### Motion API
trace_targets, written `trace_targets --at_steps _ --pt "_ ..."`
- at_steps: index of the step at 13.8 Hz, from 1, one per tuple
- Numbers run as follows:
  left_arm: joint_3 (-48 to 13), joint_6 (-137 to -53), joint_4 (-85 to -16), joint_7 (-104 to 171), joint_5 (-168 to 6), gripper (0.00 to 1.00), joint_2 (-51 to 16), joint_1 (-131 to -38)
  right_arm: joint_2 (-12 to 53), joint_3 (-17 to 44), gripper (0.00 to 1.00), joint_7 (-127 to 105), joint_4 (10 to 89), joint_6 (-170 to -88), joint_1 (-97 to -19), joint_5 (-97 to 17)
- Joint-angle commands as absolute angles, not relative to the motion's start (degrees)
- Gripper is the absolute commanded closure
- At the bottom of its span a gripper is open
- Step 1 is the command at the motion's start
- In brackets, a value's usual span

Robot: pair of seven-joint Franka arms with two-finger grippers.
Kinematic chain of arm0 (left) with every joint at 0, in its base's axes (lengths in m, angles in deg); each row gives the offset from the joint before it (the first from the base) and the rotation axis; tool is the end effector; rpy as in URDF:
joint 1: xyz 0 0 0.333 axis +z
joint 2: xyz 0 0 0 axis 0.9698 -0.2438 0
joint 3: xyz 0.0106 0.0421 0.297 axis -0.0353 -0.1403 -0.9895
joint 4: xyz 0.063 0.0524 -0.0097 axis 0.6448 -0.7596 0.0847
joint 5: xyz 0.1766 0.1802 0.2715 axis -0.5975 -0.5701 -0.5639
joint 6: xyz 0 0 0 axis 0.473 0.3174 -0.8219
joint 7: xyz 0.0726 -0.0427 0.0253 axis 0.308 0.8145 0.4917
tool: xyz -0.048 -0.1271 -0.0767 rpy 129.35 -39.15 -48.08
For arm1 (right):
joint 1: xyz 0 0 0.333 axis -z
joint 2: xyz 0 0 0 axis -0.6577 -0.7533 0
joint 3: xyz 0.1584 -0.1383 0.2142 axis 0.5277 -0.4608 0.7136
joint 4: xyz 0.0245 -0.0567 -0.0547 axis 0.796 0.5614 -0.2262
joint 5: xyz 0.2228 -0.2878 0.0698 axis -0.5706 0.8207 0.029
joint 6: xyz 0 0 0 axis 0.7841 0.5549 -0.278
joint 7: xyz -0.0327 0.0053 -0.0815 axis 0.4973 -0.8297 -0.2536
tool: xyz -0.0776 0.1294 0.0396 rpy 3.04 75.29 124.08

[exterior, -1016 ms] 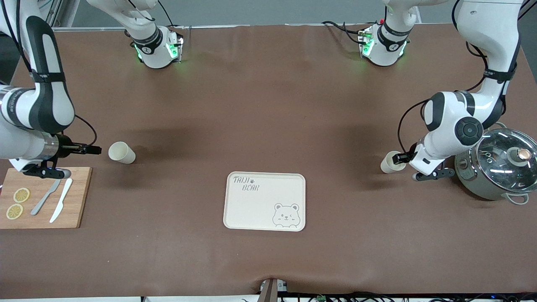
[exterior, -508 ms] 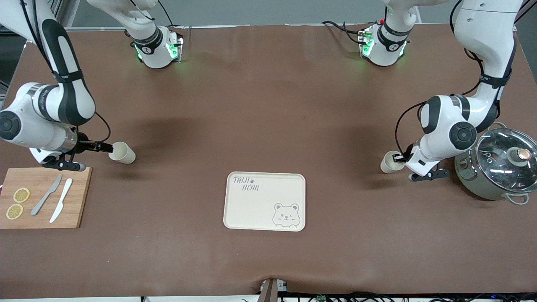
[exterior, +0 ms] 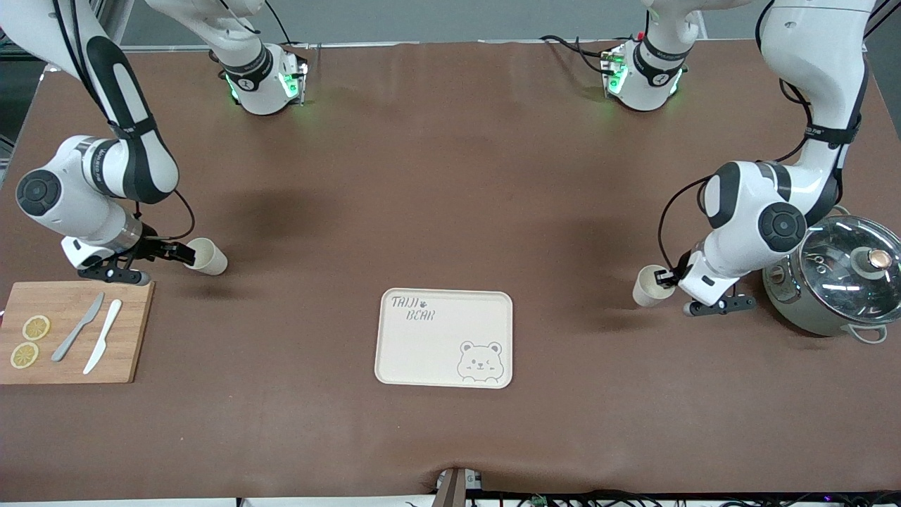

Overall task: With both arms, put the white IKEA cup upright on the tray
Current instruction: 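Lift the cup with the left gripper while the right gripper grasps the other cup, then carry the cup onto the tray with the left gripper while the right lifts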

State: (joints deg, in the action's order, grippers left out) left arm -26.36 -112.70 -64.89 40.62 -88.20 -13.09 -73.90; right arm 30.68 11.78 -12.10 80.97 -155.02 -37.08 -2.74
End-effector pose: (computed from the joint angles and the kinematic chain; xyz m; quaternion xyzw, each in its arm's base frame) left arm 0.5830 -0.0775 0.2315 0.9970 0.0663 -0.0060 0.0388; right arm 0.5048 -0.1013 0.2049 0.9979 -0.0599 -0.0197 0.0140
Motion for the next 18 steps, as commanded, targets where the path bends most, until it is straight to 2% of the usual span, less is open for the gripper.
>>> trace_targets --at_steps 1,2,3,4,5,7,10,11,12,13,18 --pt "-24.60 -111.62 -59.00 41.34 -85.63 1.00 -15.23 -74.48 32.78 12.68 0.00 -11.07 83.99 -155.96 -36.11 -3.68" --pt "-24.51 -110.84 -56.63 42.04 -84.93 1.00 -16.54 -74.74 32.70 12.68 0.01 -11.07 84.34 -155.96 -36.12 -3.77" --pt "-24.42 -110.65 -54.09 43.44 -83.62 1.00 -18.12 -75.79 32.70 12.77 0.12 -11.07 84.61 -155.96 -36.12 -3.77" --pt "-24.42 -110.57 -51.54 45.02 -83.43 1.00 -19.71 -76.85 32.61 12.77 0.16 -11.07 84.78 -155.96 -36.20 -3.77" --pt "-24.42 -110.48 -48.47 47.21 -83.43 1.00 -21.64 -78.60 32.52 12.77 0.33 -11.07 84.79 -155.96 -36.20 -3.77" --pt "-24.51 -110.48 -44.06 51.43 -83.69 1.00 -24.28 -80.80 32.43 12.77 0.59 -11.15 84.79 -155.96 -36.12 -3.77" --pt "-24.42 -110.30 -39.74 58.19 -83.43 1.00 -26.40 -84.49 32.26 12.86 0.80 -11.15 84.79 -155.96 -36.20 -3.77" --pt "-24.42 -110.30 -39.04 61.52 -83.52 1.00 -27.01 -85.90 32.34 12.86 0.83 -11.07 84.79 -155.96 -36.20 -3.86" --pt "-24.51 -110.30 -38.25 64.60 -83.69 1.00 -27.54 -87.13 32.43 12.86 0.97 -11.07 84.79 -155.78 -36.20 -3.86" --pt "-24.51 -110.30 -37.72 66.98 -83.78 1.00 -28.15 -87.84 32.61 12.86 1.00 -11.07 84.79 -155.43 -36.20 -3.86" --pt "-24.95 -108.99 -37.45 76.14 -84.92 1.00 -28.33 -91.96 33.14 12.95 1.00 -11.24 84.26 -153.68 -35.85 -3.86"
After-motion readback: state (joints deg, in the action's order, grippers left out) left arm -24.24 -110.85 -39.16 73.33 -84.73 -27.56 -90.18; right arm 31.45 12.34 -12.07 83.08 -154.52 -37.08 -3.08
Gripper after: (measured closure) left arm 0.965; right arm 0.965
